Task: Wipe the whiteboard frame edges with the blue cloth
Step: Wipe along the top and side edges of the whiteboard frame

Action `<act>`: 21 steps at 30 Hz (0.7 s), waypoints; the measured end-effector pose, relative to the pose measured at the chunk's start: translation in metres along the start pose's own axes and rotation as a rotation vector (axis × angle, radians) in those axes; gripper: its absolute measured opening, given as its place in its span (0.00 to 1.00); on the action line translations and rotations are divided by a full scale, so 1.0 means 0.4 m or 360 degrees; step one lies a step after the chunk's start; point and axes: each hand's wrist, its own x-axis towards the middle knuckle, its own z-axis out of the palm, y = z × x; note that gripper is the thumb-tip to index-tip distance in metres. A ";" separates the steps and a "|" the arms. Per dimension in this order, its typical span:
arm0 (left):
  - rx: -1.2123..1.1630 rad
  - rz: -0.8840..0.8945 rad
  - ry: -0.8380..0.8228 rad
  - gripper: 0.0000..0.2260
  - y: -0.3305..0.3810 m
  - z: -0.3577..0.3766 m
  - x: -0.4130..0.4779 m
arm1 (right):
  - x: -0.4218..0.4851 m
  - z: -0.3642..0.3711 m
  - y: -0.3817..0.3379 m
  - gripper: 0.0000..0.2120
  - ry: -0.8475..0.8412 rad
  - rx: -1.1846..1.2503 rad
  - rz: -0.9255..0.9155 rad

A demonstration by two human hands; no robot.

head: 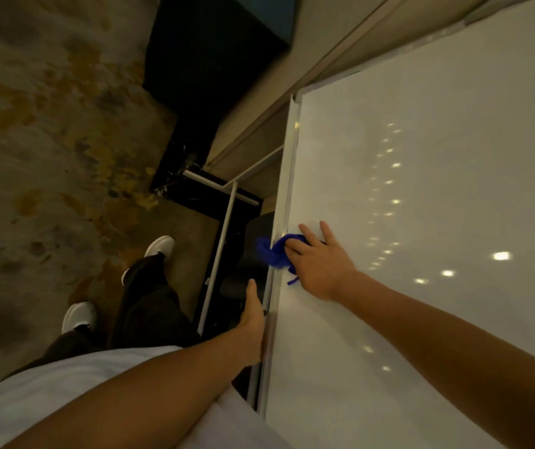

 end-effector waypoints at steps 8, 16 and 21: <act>0.0355 -0.0136 -0.0274 0.45 0.305 0.042 0.092 | 0.204 -0.042 0.171 0.26 0.0106 0.0119 0.0120; 0.0463 0.0007 -0.0288 0.39 0.582 0.198 0.116 | 0.533 -0.160 0.440 0.27 0.0121 0.0119 0.0329; 0.0177 0.0224 -0.0409 0.38 0.776 0.328 0.160 | 0.596 -0.173 0.431 0.32 0.0254 0.0717 0.0554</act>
